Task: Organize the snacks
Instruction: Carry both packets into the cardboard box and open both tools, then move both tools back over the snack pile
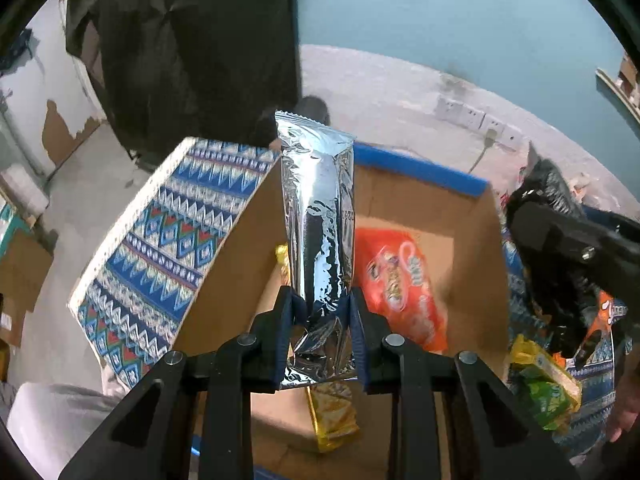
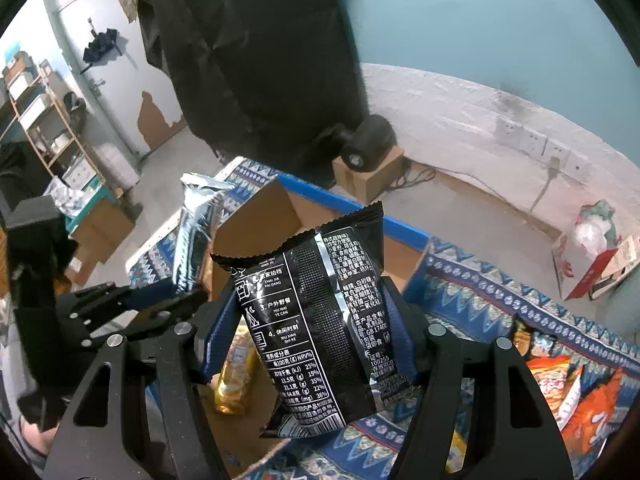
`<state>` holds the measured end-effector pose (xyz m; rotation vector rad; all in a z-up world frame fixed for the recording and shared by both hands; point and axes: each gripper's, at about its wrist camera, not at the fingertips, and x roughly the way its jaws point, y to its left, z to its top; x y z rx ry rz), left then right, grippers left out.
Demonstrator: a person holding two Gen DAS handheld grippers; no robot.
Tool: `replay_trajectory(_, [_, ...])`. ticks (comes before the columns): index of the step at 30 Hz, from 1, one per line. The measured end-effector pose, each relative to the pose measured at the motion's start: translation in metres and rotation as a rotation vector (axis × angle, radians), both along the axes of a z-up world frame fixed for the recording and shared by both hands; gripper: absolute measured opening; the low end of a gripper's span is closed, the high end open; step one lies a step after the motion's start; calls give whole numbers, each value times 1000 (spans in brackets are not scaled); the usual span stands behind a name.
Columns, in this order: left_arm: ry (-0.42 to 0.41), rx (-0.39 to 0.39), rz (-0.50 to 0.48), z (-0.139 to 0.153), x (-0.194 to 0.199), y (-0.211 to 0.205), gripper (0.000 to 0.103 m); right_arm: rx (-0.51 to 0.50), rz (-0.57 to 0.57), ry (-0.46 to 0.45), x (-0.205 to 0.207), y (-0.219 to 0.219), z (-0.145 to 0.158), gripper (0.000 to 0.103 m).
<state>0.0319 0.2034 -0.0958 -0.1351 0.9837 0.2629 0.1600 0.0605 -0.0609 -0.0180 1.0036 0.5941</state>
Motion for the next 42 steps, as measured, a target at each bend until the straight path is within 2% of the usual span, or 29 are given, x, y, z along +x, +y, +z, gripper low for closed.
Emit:
replay_trajectory(8, [69, -40, 32, -19, 3, 12, 27, -14, 26, 41, 2, 17, -15, 66])
replay_trajectory(10, [84, -30, 37, -21, 3, 13, 28, -16, 32, 54, 4, 20, -19, 66])
replay_trajectory(11, [88, -16, 38, -21, 2, 13, 31, -17, 33, 59, 5, 21, -21, 66])
replay_trajectory(12, [93, -2, 40, -21, 1, 13, 41, -18, 33, 63, 6, 22, -22, 66])
replay_trajectory(14, [90, 18, 49, -19, -2, 15, 54, -15, 35, 72, 7, 26, -24, 66])
replay_trajectory(19, [81, 16, 61, -11, -11, 19, 57, -17, 55, 87, 8, 35, -28, 67])
replay_trajectory(21, [78, 15, 66, -8, -14, 21, 61, -15, 59, 95, 9, 37, -30, 67])
replay_trajectory(24, [71, 17, 71, -5, -18, 23, 62, -16, 63, 111, 10, 40, -34, 69])
replay_trajectory(27, [71, 13, 74, -3, -21, 24, 62, -25, 51, 111, 9, 38, -35, 77])
replay_trajectory(32, [58, -25, 55, 3, -24, 17, 63, -31, 39, 96, 6, 26, -26, 79])
replay_trajectory(42, [47, -29, -100, 15, -21, -43, 64, -82, 4, 73, -12, -29, -13, 79])
